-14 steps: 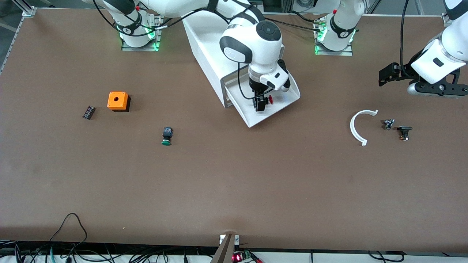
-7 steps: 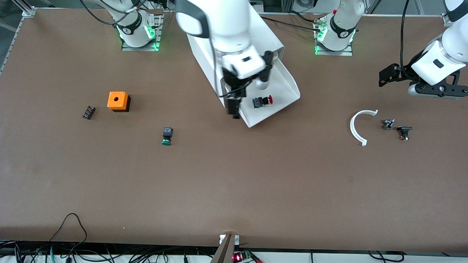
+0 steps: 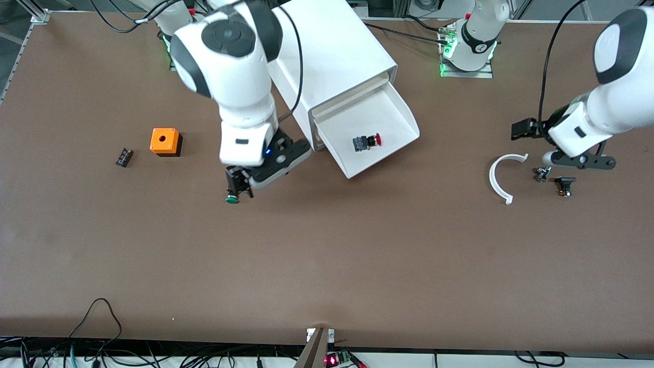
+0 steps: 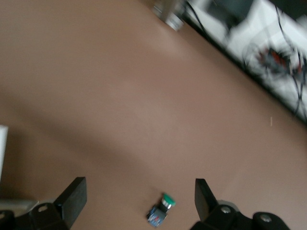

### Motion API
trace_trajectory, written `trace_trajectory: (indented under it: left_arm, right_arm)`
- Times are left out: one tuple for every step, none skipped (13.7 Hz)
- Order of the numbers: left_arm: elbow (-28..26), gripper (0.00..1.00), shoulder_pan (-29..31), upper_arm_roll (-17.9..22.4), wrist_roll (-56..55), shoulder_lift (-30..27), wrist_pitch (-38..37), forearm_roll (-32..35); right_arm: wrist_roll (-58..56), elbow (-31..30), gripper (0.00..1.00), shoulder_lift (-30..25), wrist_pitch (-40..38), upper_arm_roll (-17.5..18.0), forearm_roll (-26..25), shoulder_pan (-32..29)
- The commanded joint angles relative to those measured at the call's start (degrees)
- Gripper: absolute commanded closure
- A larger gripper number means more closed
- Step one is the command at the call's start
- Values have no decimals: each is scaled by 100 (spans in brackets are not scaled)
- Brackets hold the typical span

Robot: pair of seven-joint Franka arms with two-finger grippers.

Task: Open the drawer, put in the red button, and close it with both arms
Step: 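Raise the right gripper out of the drawer and move it away, then push the drawer shut with the left gripper while the right gripper returns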

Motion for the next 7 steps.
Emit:
trace_trajectory:
  left_arm:
    - [-405,0,-255,-19,-397,223,941,-227]
    - [-660,0,-387,-28,-800,249,1337,-227]
    - [-897,0,-527,-89,-1230,276,1655,-227]
    - [-1100,0,-598,-255,-1705,293,1988,-227]
    - [-1258,0,-634,-439,-2205,337,2322,-227]
    - [-1390,0,-669,-580,-2619,407,2613,-227]
    - [-1592,0,-800,-634,-2945,460,2964,-227]
  right_arm:
    - [1914,-676,0,-234,-278,-83,92,-338]
    - [2215,-764,0,-234,-506,-83,92,-435]
    - [2357,-843,0,-234,-778,-91,92,-523]
    - [2463,-888,0,-286,-998,-91,92,-698]
    - [2464,-993,0,-365,-1053,-91,100,-900]
    - [2464,-1115,0,-479,-1010,-92,109,-1180]
    - [2473,-1186,0,-584,-992,-92,222,-1383]
